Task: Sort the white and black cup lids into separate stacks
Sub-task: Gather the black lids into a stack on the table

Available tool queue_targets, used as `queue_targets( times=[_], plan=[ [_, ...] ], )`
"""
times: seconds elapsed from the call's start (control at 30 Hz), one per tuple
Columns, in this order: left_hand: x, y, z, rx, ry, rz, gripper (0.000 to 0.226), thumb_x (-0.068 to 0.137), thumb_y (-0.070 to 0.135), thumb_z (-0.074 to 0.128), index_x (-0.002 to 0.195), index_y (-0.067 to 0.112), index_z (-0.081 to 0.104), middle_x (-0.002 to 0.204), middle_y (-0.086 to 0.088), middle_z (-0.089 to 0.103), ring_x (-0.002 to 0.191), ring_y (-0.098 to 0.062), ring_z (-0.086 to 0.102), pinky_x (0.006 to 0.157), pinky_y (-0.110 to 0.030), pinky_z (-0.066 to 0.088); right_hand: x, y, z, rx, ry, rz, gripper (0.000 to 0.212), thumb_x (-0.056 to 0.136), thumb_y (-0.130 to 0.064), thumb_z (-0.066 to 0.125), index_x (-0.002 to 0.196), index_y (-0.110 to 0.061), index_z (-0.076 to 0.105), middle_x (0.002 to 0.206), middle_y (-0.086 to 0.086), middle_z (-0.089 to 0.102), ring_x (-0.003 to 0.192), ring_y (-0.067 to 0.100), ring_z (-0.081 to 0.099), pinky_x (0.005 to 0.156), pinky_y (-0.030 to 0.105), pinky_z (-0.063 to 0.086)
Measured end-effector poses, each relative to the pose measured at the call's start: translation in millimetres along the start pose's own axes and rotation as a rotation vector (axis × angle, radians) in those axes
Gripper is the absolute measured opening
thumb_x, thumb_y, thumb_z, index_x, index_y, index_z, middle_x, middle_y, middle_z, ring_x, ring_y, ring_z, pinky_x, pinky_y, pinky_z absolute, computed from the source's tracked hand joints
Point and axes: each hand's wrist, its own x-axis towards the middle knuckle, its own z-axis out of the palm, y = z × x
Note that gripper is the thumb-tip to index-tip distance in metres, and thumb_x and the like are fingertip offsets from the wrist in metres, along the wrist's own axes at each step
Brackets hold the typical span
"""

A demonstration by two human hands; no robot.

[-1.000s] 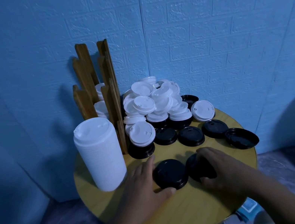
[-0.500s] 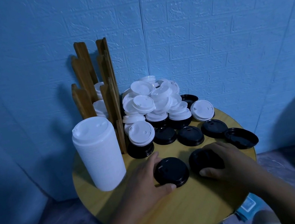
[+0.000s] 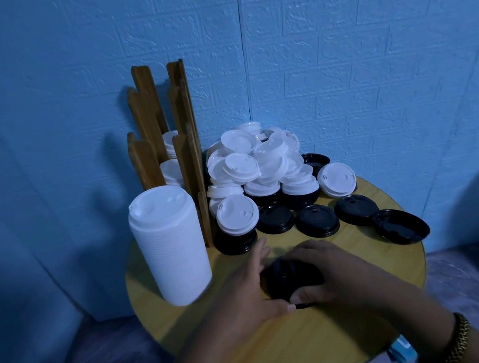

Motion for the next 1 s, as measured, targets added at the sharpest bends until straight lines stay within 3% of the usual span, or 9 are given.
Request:
queue_targets(
  times=[0.17,0.3,0.53,0.67,0.77,0.9,1.0],
  plan=[
    [0,-2,-3,0.032,-0.028,0.021,0.11,0.082,0.043,0.083,0.157,0.052,0.003,0.163,0.025,0.023,0.146,0.003,0.026,0.117,-0.029,0.032,3,-1,-2,-0.013,-0.033,0.005,0.074,0.079,-0.064,0.07,0.145,-0.043,0.043,0.143,-0.013,0.039,0.126,0.004,0.032,0.1,0.022,0.033],
    [-4,2,-4,0.133,-0.038,0.053,0.097,0.086,0.05,0.076,0.159,0.047,0.012,0.154,0.025,0.03,0.14,0.0,0.031,0.107,-0.022,0.033,0,-1,2,-0.026,-0.019,0.001,0.075,0.079,-0.066,0.068,0.145,-0.043,0.042,0.144,-0.012,0.038,0.123,0.002,0.029,0.098,0.019,0.03],
    [0,-4,-2,0.227,-0.055,0.101,0.088,0.089,0.061,0.066,0.16,0.045,0.016,0.164,0.021,0.025,0.15,-0.003,0.022,0.121,-0.031,0.027,-4,1,7,0.022,0.005,0.006,0.073,0.08,-0.068,0.065,0.145,-0.044,0.042,0.143,-0.019,0.037,0.125,-0.001,0.028,0.097,0.012,0.026],
    [3,-6,-2,0.173,-0.039,0.12,0.075,0.095,0.065,0.056,0.159,0.045,0.022,0.162,0.023,0.03,0.148,0.0,0.027,0.12,-0.035,0.031,-8,9,7,0.168,0.02,0.016,0.058,0.088,-0.065,0.06,0.14,-0.044,0.047,0.137,-0.025,0.045,0.125,-0.006,0.036,0.105,0.024,0.038],
    [3,-4,-2,0.209,-0.027,0.135,0.072,0.097,0.059,0.058,0.159,0.042,0.025,0.16,0.023,0.033,0.146,0.0,0.029,0.117,-0.029,0.031,-10,10,9,0.163,0.029,0.024,0.056,0.091,-0.055,0.062,0.143,-0.042,0.043,0.136,-0.026,0.046,0.125,-0.008,0.037,0.105,0.023,0.039],
    [4,-2,-2,0.285,-0.03,0.161,0.074,0.097,0.057,0.058,0.161,0.038,0.023,0.162,0.02,0.031,0.146,-0.001,0.027,0.112,-0.022,0.028,-9,8,12,0.105,0.04,0.006,0.06,0.092,-0.056,0.059,0.147,-0.043,0.037,0.141,-0.029,0.041,0.127,-0.009,0.032,0.101,0.015,0.03],
    [4,1,-5,0.322,-0.04,0.16,0.074,0.098,0.056,0.056,0.161,0.037,0.022,0.162,0.018,0.03,0.146,-0.003,0.027,0.11,-0.022,0.028,-11,5,6,0.088,0.018,0.012,0.059,0.094,-0.056,0.056,0.148,-0.041,0.037,0.146,-0.025,0.04,0.13,-0.006,0.032,0.106,0.022,0.033]
  ],
)
